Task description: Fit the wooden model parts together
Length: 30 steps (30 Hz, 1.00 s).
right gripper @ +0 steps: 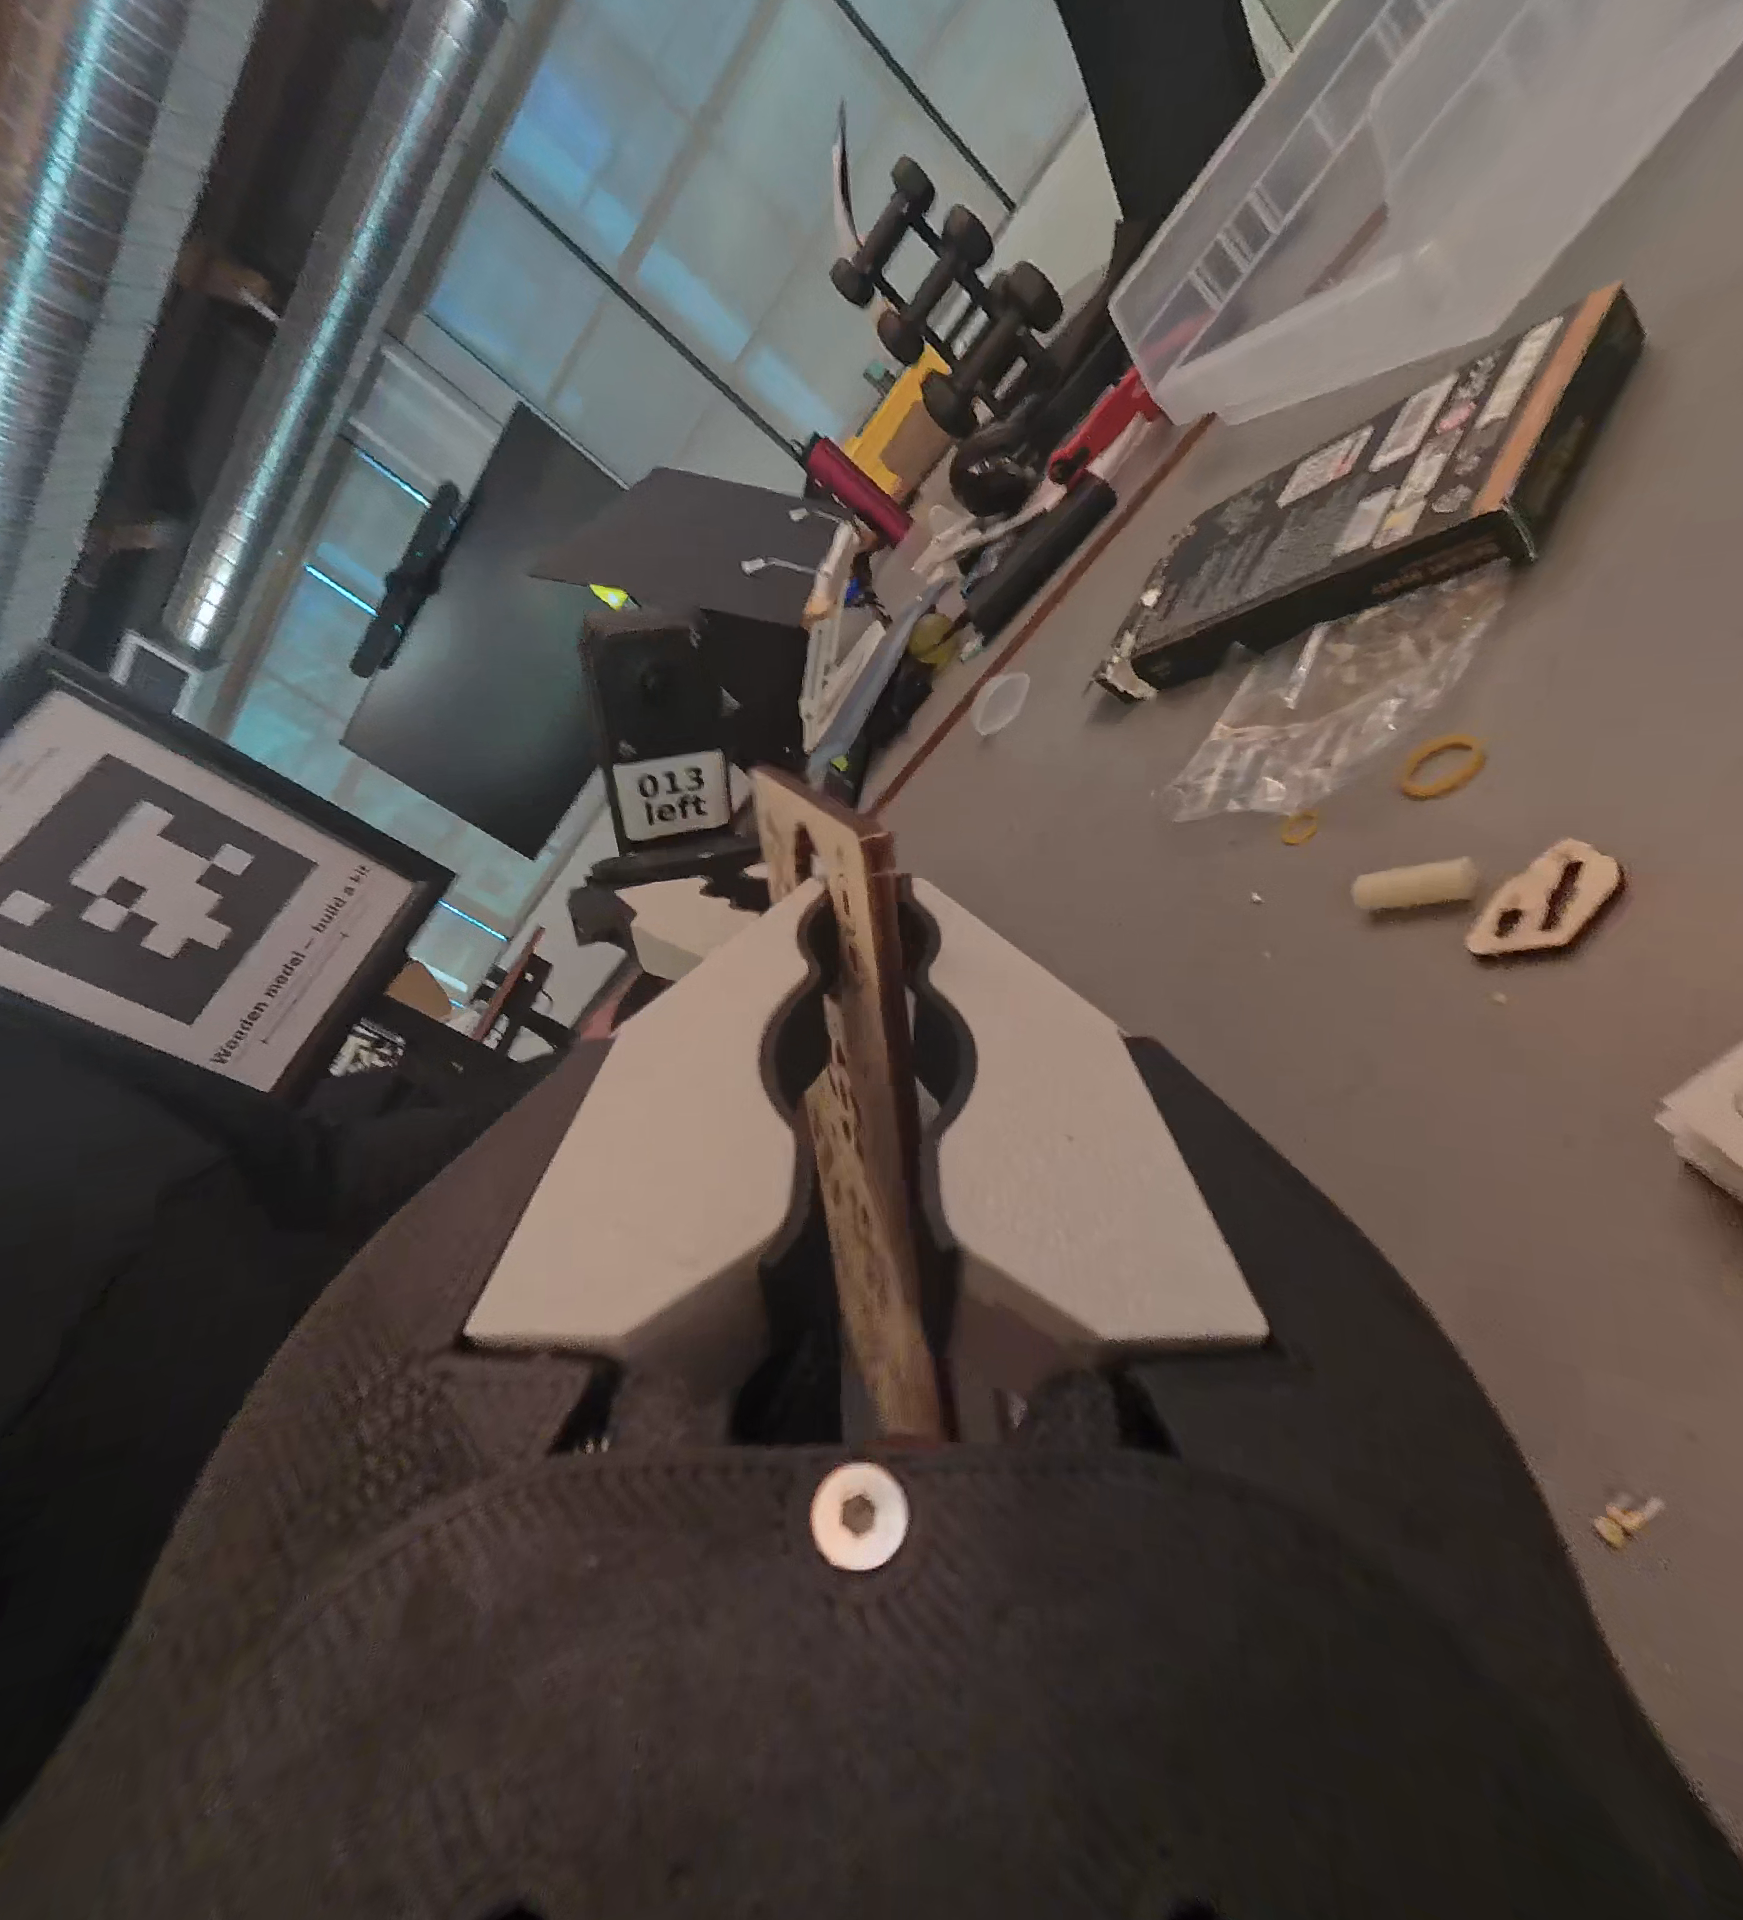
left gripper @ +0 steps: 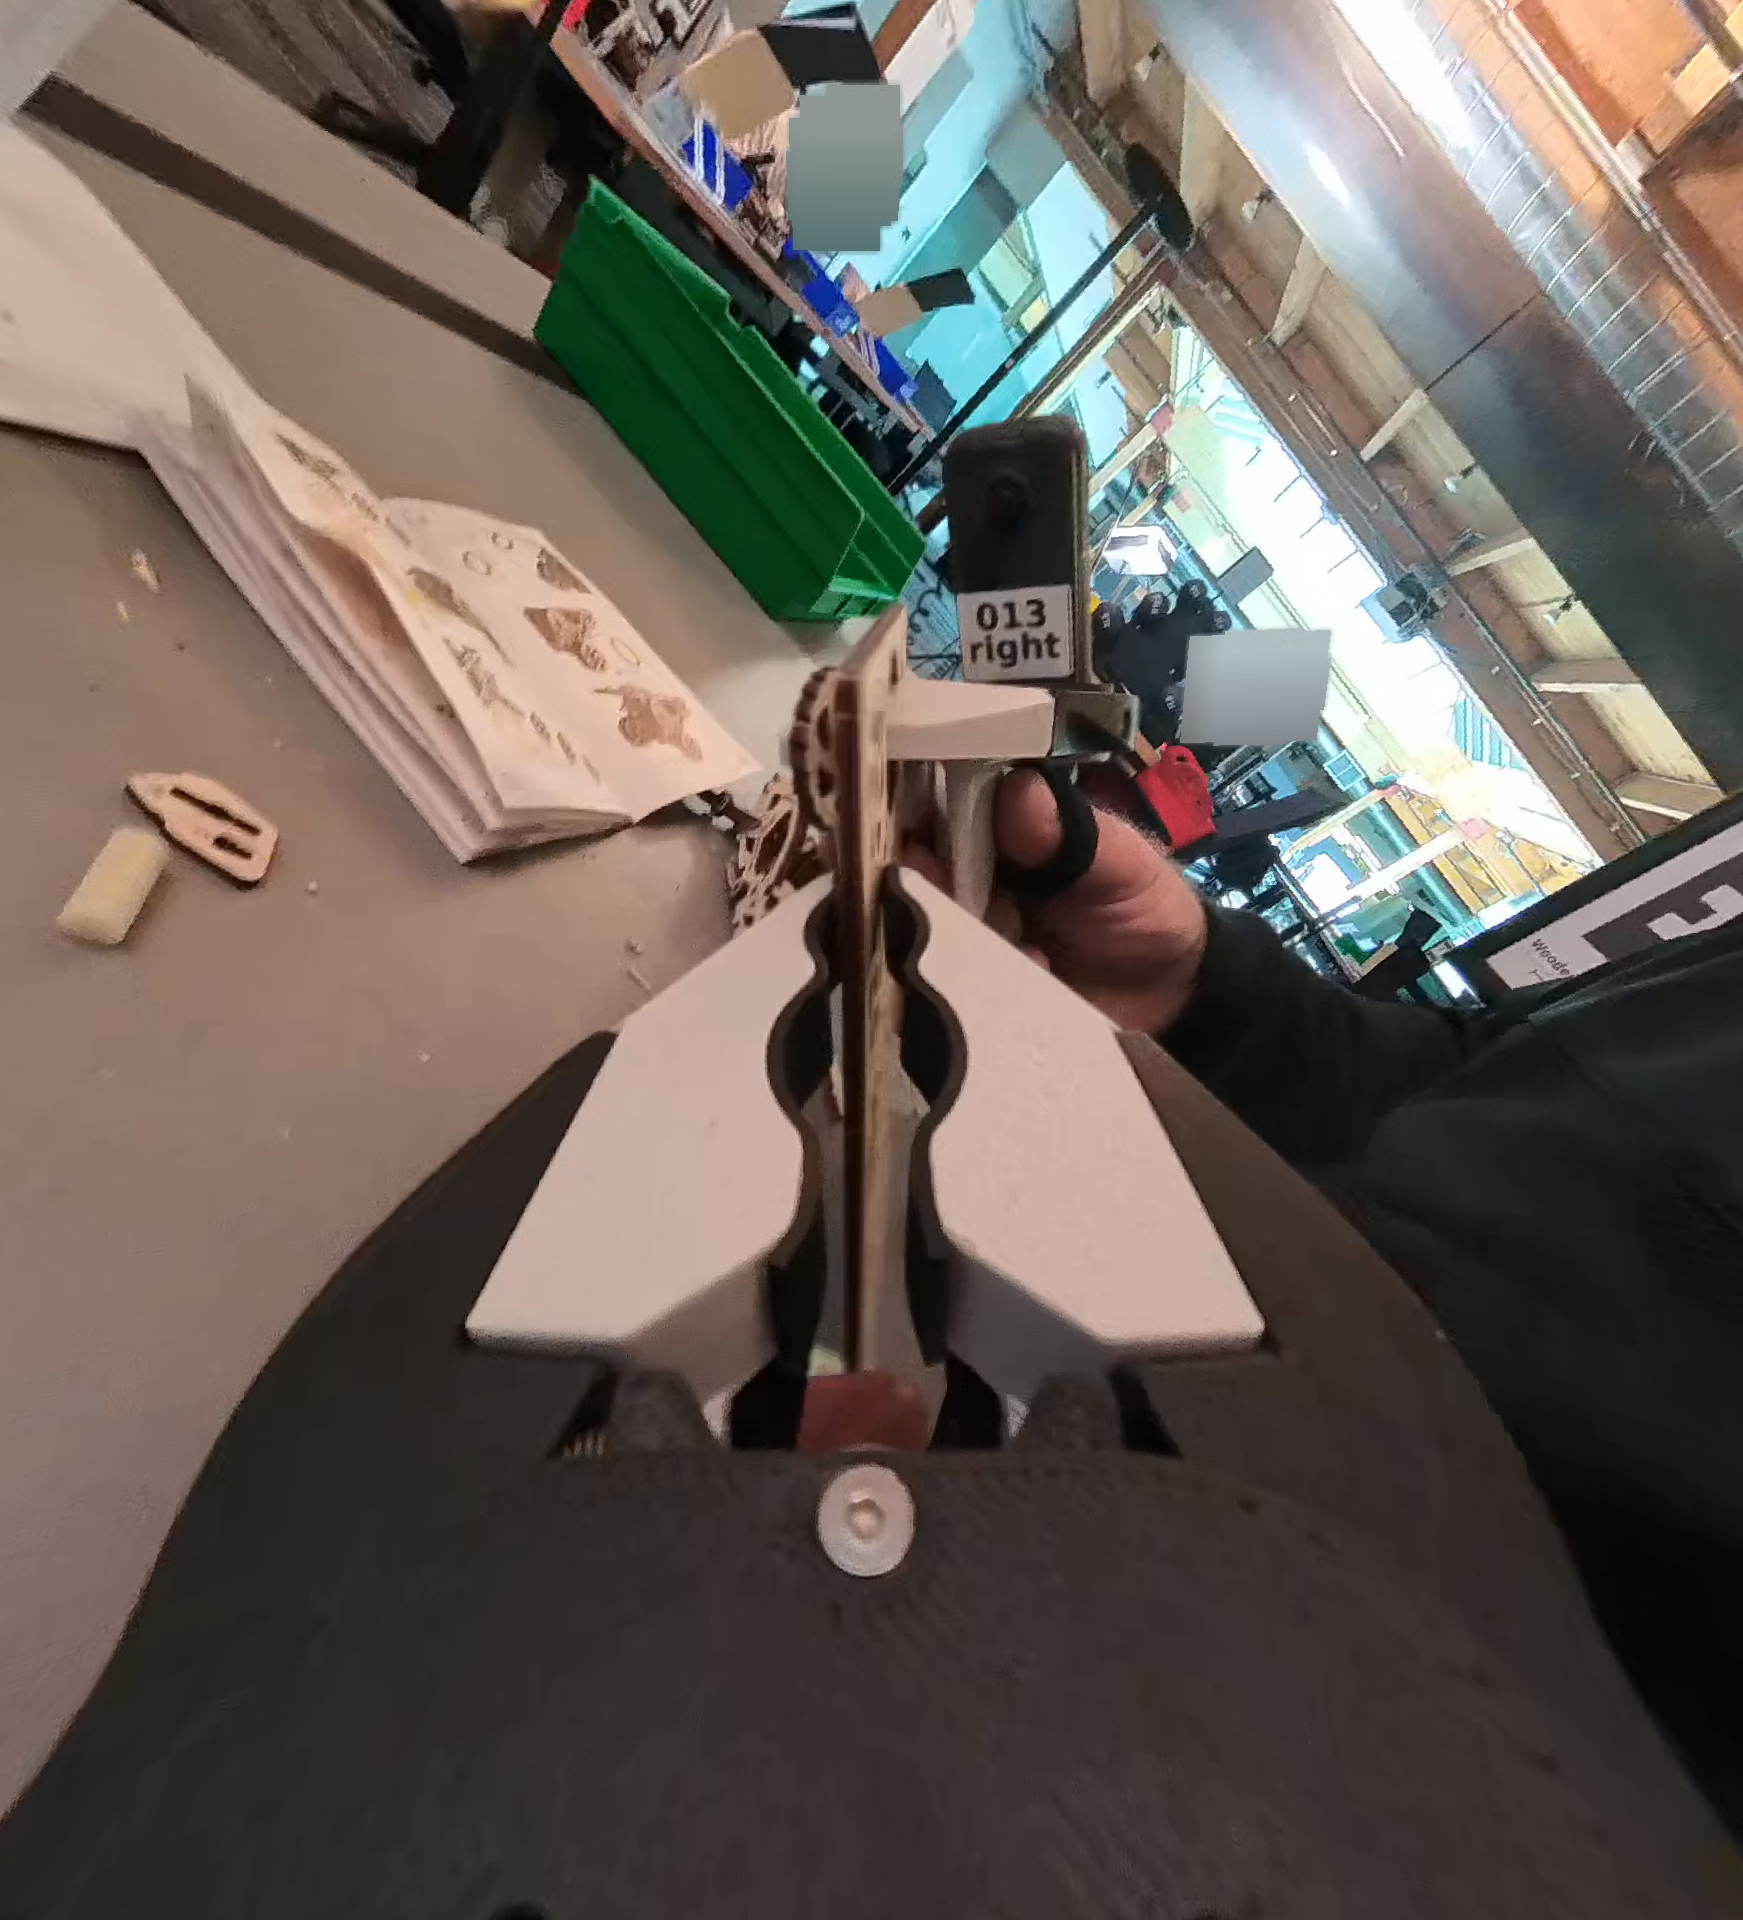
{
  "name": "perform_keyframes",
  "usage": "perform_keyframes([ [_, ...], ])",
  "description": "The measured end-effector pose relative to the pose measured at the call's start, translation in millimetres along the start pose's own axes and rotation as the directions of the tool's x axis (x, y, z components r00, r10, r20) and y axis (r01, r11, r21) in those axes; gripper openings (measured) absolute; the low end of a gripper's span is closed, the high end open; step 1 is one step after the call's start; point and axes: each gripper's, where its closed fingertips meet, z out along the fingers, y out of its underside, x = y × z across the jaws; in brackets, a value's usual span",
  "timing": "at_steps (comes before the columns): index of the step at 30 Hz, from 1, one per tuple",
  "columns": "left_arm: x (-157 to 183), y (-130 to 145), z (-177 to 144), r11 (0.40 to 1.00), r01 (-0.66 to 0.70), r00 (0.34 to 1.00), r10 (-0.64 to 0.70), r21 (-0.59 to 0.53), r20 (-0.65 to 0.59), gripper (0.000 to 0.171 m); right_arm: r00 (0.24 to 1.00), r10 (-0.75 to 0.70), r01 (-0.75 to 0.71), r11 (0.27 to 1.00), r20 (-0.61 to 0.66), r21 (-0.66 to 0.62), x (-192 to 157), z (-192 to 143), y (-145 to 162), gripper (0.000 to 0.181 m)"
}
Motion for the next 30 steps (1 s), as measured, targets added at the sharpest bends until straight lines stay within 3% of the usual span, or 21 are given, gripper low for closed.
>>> perform_keyframes([
  [1, -2.7, 2.3, -1.3, 1.0, 0.004, 1.0, -0.004, -0.008, 0.01, 0.001, 1.0, -0.004, 0.004, 1.0, -0.025, -0.019, 5.1, 1.3, 3.7, 0.018],
  [8, -14.2, 2.7, -6.7, 0.998, -0.019, 0.997, 0.022, -0.057, 0.069, 0.0, 0.969, -0.153, 0.138, 0.987, -0.195, -0.087, 24.2, -9.1, 0.4, 0.039],
  [11, -14.6, 1.7, -6.5, 0.997, -0.03, 0.997, 0.035, -0.071, 0.063, 0.0, 0.818, -0.459, 0.388, 0.885, -0.348, -0.257, 32.5, -15.6, -6.3, 0.053],
  [15, -19.5, 8.9, -2.9, 0.991, -0.049, 0.995, 0.059, -0.122, 0.08, 0.0, 0.483, -0.766, 0.553, 0.642, -0.423, -0.531, 41.4, -23.9, -21.1, 0.068],
  [18, -21.0, 10.5, -0.1, 0.988, -0.057, 0.993, 0.071, -0.142, 0.092, 0.001, 0.407, -0.816, 0.547, 0.577, -0.41, -0.606, 44.6, -23.5, -21.7, 0.07],
  [26, -19.5, 11.2, 2.7, 0.975, -0.114, 0.981, 0.141, -0.192, 0.135, 0.001, 0.45, -0.81, 0.567, 0.585, -0.376, -0.581, 33.2, -16.9, -17.0, 0.071],
  [30, -25.7, 12.9, 1.9, 0.941, -0.178, 0.939, 0.25, -0.288, 0.236, 0.004, 0.633, -0.707, 0.566, 0.701, -0.317, -0.433, 13.8, -9.3, -16.6, 0.066],
])
